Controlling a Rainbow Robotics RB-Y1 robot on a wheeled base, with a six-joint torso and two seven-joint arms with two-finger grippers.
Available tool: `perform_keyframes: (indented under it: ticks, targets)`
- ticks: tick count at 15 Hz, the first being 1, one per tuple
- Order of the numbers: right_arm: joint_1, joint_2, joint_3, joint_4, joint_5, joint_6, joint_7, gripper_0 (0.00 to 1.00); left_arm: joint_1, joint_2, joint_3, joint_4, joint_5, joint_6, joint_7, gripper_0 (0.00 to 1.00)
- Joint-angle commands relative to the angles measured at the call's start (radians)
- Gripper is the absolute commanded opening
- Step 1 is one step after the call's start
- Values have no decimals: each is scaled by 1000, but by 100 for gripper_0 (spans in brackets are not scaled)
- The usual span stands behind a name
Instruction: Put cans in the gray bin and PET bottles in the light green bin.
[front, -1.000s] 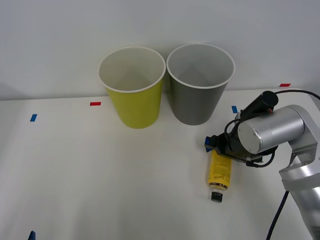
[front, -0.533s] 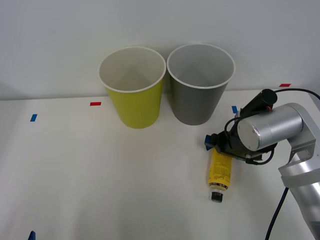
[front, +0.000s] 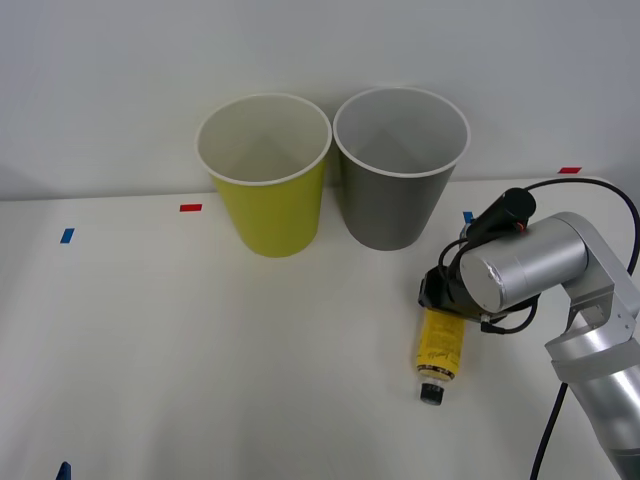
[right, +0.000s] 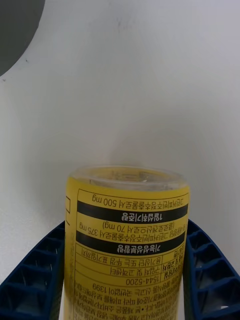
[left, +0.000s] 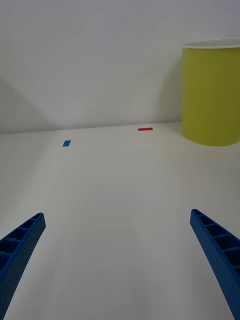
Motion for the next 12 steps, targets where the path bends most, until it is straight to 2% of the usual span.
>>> perform_keyframes:
  ticks: [1,5,9,12]
  targets:
    - [21,5,0,0,19,-43,14,4,0,0,0,0,0,0,0,100]
    - [85,9,-32,-98,28,-58,55,2,0,0,0,0,0,0,0,100]
    - [170,69,-118,-230,81,-55,285,1,0,0,0,0,0,0,0,100]
    - [260,109,-175,-377,81,-41,423,1,0,0,0,0,0,0,0,100]
